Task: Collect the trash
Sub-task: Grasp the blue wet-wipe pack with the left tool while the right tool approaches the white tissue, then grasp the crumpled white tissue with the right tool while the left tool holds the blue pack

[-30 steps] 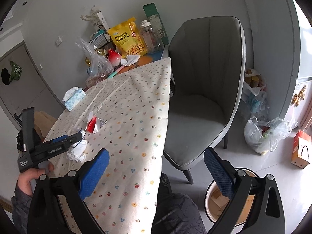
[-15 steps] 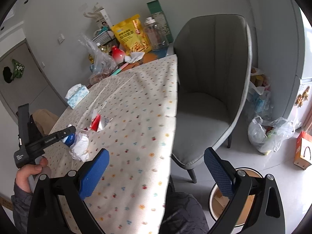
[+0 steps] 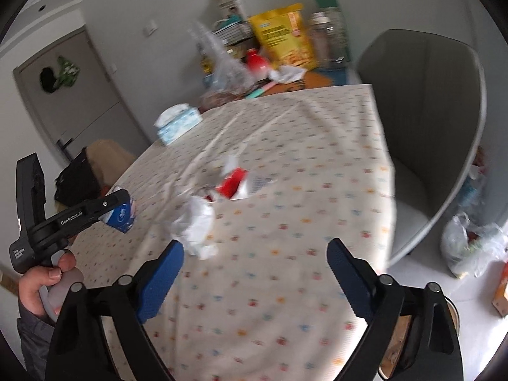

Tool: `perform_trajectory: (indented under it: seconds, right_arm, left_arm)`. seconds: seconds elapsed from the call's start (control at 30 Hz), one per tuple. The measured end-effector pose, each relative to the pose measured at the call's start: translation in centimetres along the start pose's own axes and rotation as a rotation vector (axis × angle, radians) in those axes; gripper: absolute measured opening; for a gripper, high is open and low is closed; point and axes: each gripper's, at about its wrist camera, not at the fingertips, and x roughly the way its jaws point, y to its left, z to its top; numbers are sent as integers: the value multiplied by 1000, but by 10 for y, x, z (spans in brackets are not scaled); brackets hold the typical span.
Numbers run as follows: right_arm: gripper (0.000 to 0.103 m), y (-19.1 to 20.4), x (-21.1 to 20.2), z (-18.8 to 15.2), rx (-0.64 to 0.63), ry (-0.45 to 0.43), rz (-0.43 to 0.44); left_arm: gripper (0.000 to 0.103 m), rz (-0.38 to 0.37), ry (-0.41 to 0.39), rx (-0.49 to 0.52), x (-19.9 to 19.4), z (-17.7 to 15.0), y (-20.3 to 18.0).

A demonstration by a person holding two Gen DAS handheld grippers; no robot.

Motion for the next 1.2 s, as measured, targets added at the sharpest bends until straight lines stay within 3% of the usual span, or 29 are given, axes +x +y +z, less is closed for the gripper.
perform_trajectory:
  seconds: [0.2,0.5,0.53,0.6,1.2]
  right_arm:
    - [73,40,30,6,-91,50,65]
    - [69,64,76,12,-137,125,64]
    - [64,63,82,11,-137,142,66]
    - [10,65,93,8,-142,200,78]
    - [7,46,17,4,-111,69,52]
  left_arm:
    - [26,16,-14,-46,-9,-7,22]
    - [26,30,-36,-119,-17,-23,45]
    - [26,29,-35,-123,-17,-24,45]
    - [26,25,-36,-127,-17,-25,47]
    - [26,-71,-38,-41,-16,-23,-5]
